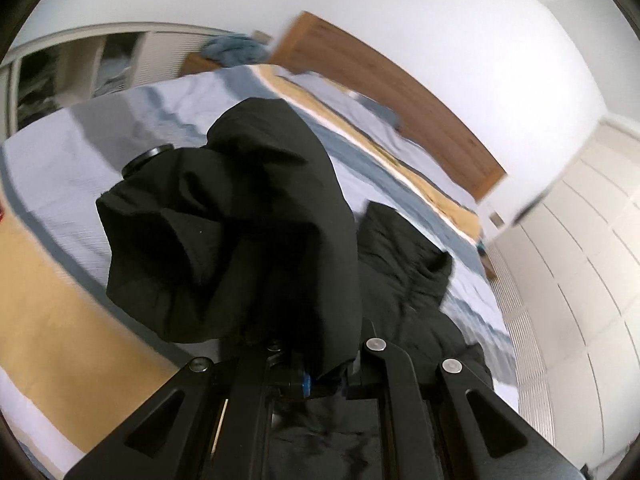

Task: Fold large clothes

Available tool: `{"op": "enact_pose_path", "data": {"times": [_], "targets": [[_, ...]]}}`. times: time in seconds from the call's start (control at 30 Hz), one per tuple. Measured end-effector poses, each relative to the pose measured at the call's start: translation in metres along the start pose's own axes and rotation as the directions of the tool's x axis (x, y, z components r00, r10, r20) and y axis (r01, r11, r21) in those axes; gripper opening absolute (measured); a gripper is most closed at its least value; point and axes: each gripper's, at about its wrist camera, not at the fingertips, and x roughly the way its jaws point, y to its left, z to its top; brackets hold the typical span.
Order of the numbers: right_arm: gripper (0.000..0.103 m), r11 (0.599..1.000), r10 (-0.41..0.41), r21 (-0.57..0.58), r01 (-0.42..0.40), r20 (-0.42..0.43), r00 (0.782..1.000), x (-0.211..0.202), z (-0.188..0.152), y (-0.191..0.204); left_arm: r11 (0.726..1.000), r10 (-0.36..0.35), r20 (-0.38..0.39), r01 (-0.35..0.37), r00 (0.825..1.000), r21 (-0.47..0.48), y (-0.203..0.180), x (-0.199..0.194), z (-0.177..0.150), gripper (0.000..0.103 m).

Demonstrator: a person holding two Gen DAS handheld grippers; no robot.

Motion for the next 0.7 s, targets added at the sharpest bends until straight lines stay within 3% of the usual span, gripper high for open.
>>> {"op": "enact_pose_path", "data": {"times": [0.33,0.7], "targets": [[0.055,0.998,-0.012,0.057,0.011,0.019,1.000,-0.020,-0.009,-0.032,0.985,-0.018,-0.120,0.037,0.993,0.166,-0.090,0.051,-0.052,0.009],[0.055,0.994,-0.026,0.109,0.025,0.006,1.000,-0.024,-0.021,-0.062,0.964,0.072,-0.250,-0.002,0.966,0.268,-0.112,0.102,-0.117,0.009]]}}
